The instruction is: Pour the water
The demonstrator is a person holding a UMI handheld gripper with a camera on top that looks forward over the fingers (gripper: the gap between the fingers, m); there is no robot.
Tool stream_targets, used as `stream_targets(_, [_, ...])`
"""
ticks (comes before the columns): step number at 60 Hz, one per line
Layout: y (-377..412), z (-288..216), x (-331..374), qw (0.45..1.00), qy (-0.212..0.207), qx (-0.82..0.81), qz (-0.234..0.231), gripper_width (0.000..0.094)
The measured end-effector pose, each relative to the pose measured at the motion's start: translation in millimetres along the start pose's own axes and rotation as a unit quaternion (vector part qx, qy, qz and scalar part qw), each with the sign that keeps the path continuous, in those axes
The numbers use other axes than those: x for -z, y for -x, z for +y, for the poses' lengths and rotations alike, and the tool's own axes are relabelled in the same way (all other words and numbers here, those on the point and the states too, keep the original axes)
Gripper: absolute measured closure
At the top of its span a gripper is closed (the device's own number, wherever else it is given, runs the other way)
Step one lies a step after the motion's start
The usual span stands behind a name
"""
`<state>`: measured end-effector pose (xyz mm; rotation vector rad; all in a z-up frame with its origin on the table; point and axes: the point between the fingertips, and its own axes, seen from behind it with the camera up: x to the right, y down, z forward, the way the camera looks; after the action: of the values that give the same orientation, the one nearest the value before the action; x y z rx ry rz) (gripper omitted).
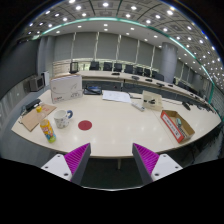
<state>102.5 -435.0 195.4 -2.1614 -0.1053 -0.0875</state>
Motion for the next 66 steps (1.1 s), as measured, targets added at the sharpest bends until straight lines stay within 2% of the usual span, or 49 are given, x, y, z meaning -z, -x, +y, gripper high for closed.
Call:
stream_targets(9, [31, 12, -7, 1.0, 0.007, 0.009, -0.01, 0.008])
stream_targets(21, [157, 37, -32, 0.999, 0.017, 0.014, -0.038, 0.0075])
stream_targets(30, [250, 46, -58, 0.997, 0.009, 0.005, -0.075, 0.0075])
stream_targets(37, [305, 31, -90, 0.996, -0.023, -0.008, -0.091, 0.0071])
stream_targets(48, [334, -5, -150, 0.994, -0.087, -0.02, -0.056, 0.0082])
stream_targets(52, [338, -13, -169, 0.994, -0.1, -0.023, -0.045, 0.0144])
stream_targets(58, [342, -23, -185, 0.992, -0.118, -0.017, -0.034, 0.0395])
stream_targets(66, [352, -31, -192, 0.99, -0.136, 0.002, -0.03, 0.0471])
